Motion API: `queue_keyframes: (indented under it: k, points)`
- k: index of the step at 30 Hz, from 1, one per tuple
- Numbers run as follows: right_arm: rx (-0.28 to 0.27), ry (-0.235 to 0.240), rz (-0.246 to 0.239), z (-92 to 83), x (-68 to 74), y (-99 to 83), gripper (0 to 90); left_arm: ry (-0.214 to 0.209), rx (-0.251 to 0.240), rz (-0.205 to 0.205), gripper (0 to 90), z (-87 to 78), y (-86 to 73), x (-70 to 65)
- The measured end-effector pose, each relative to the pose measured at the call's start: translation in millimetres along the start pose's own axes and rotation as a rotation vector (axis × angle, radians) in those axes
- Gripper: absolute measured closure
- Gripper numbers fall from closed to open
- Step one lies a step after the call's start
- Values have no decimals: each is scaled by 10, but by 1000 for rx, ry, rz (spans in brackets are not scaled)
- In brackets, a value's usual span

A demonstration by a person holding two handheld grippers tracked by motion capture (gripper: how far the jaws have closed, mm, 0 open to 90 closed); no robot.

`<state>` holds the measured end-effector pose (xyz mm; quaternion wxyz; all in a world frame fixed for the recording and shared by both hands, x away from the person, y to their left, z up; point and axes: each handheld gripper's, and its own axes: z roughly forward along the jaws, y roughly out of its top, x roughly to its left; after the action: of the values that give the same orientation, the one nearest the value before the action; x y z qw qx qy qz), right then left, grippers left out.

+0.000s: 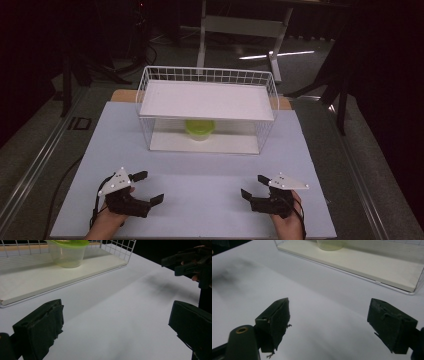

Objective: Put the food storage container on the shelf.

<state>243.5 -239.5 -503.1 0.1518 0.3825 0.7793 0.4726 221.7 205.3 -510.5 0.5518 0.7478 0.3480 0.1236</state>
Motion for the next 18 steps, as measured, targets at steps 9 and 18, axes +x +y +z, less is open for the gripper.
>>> queue_keyframes:
  k: [9,18]
  points:
    - [26,17,3,62,-64,-52,180,20,-16,12,5,-41,-6,59]
    - [17,21,-14,46,-77,-20,173,-3,-5,8,5,-33,-20,31]
